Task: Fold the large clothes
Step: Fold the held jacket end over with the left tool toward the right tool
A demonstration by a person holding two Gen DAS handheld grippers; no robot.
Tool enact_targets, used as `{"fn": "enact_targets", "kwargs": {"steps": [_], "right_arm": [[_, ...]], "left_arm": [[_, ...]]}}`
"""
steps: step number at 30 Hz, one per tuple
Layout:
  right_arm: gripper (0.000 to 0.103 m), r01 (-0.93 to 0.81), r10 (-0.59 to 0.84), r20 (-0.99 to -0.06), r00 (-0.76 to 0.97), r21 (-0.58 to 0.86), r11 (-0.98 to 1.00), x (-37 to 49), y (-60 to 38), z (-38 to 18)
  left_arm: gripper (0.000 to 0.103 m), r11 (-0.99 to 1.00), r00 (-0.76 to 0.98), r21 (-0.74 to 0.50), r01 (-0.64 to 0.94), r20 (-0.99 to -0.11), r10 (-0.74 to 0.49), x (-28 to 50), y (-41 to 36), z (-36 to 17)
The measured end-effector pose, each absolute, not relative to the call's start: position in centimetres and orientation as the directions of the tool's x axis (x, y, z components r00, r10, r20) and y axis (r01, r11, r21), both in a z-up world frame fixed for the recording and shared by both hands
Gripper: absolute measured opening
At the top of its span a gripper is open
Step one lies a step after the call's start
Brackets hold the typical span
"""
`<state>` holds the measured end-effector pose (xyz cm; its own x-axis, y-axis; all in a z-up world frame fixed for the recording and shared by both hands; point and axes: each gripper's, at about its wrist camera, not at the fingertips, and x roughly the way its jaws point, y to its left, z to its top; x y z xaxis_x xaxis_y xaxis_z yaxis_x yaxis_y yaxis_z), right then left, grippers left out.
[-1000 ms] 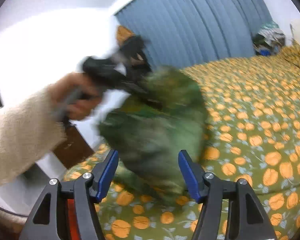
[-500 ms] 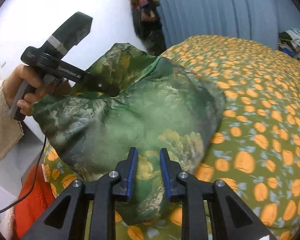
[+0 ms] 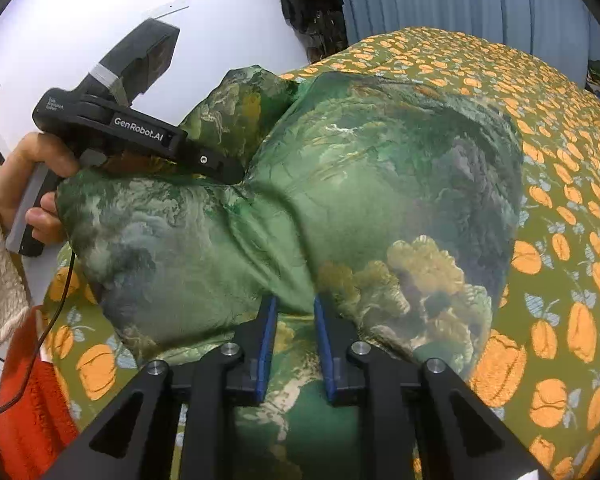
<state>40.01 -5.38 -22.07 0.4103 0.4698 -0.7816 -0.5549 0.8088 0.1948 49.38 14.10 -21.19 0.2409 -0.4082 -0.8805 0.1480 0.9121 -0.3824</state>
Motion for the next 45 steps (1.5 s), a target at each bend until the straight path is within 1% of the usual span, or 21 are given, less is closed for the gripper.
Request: {"fn": "enact_targets", "kwargs": {"steps": [2,5,6,7,9,11,14,15,17,19,22,25,28,32,35,38,41,44,45], "right_arm": [[0.018,-0.554,0.482,-0.776,0.406,0.211,0.805,39.6,-5.6,-21.0],[0.018,-0.531,0.567,-0.712,0.413,0.318,0.786,38.1,-8.4,-17.9],[0.019,-0.523,0.570,-0.702,0.426,0.323,0.789,37.7,-9.2,-17.0],[0.021,-0.526,0.568,-0.699,0.435,0.315,0.790,36.9,-9.8,-16.3],[0.022,-0.549,0.557,-0.710,0.431,0.284,0.786,34.9,-10.7,-15.4],[0.022,-0.557,0.544,-0.724,0.424,0.264,0.787,33.5,-10.9,-15.6],[0.021,-0.534,0.488,-0.755,0.437,0.219,0.817,34.1,-10.8,-17.4],[0.019,-0.520,0.485,-0.764,0.426,0.232,0.822,34.5,-10.8,-18.1],[0.018,-0.483,0.480,-0.788,0.385,0.271,0.833,35.6,-10.8,-19.8],[0.018,-0.469,0.469,-0.803,0.369,0.274,0.839,35.8,-10.5,-20.5],[0.018,-0.479,0.442,-0.808,0.388,0.233,0.846,35.3,-10.0,-21.3],[0.018,-0.468,0.447,-0.799,0.403,0.239,0.850,35.3,-10.1,-22.2],[0.018,-0.474,0.438,-0.802,0.406,0.225,0.851,35.1,-9.8,-21.6],[0.018,-0.485,0.459,-0.802,0.382,0.249,0.839,35.4,-10.1,-17.9],[0.021,-0.499,0.488,-0.765,0.420,0.254,0.828,37.8,-9.6,-13.7],[0.021,-0.511,0.494,-0.758,0.426,0.249,0.823,42.2,-7.1,-11.9],[0.022,-0.530,0.497,-0.765,0.409,0.244,0.812,47.6,-2.9,-12.2],[0.023,-0.545,0.566,-0.756,0.329,0.337,0.768,51.0,0.6,-13.7],[0.023,-0.556,0.577,-0.767,0.281,0.360,0.749,52.2,2.5,-14.7]], "left_arm": [[0.040,0.907,0.245,-0.389,0.159,-0.875,-0.419,49.2,14.1,-20.7],[0.042,0.902,0.253,-0.400,0.164,-0.866,-0.430,48.7,14.6,-20.4],[0.042,0.901,0.255,-0.401,0.166,-0.865,-0.432,48.6,14.7,-20.4],[0.043,0.898,0.258,-0.410,0.163,-0.860,-0.439,48.6,14.8,-20.5],[0.043,0.893,0.262,-0.424,0.155,-0.854,-0.450,48.5,15.1,-20.8],[0.044,0.889,0.265,-0.432,0.153,-0.848,-0.458,48.5,15.3,-21.0],[0.046,0.882,0.268,-0.447,0.148,-0.841,-0.470,48.4,15.5,-21.2],[0.046,0.882,0.270,-0.448,0.148,-0.840,-0.472,48.2,15.7,-21.2],[0.047,0.884,0.274,-0.441,0.157,-0.840,-0.468,47.9,15.6,-21.2],[0.047,0.886,0.278,-0.435,0.162,-0.841,-0.464,47.8,15.6,-21.4],[0.048,0.874,0.280,-0.463,0.148,-0.828,-0.486,48.0,15.7,-21.9],[0.049,0.853,0.293,-0.506,0.126,-0.802,-0.520,47.8,16.2,-22.9],[0.049,0.849,0.302,-0.514,0.125,-0.795,-0.526,47.5,16.4,-22.9],[0.049,0.837,0.301,-0.535,0.117,-0.784,-0.543,47.5,16.9,-23.0],[0.049,0.826,0.303,-0.552,0.113,-0.773,-0.558,47.5,17.1,-23.1],[0.050,0.819,0.295,-0.564,0.108,-0.768,-0.568,47.6,17.3,-22.9],[0.051,0.801,0.285,-0.590,0.097,-0.755,-0.591,47.7,17.7,-22.7],[0.056,0.774,0.282,-0.629,0.078,-0.730,-0.622,47.7,18.2,-22.5],[0.058,0.756,0.279,-0.651,0.071,-0.714,-0.642,47.6,18.6,-22.4]]}}
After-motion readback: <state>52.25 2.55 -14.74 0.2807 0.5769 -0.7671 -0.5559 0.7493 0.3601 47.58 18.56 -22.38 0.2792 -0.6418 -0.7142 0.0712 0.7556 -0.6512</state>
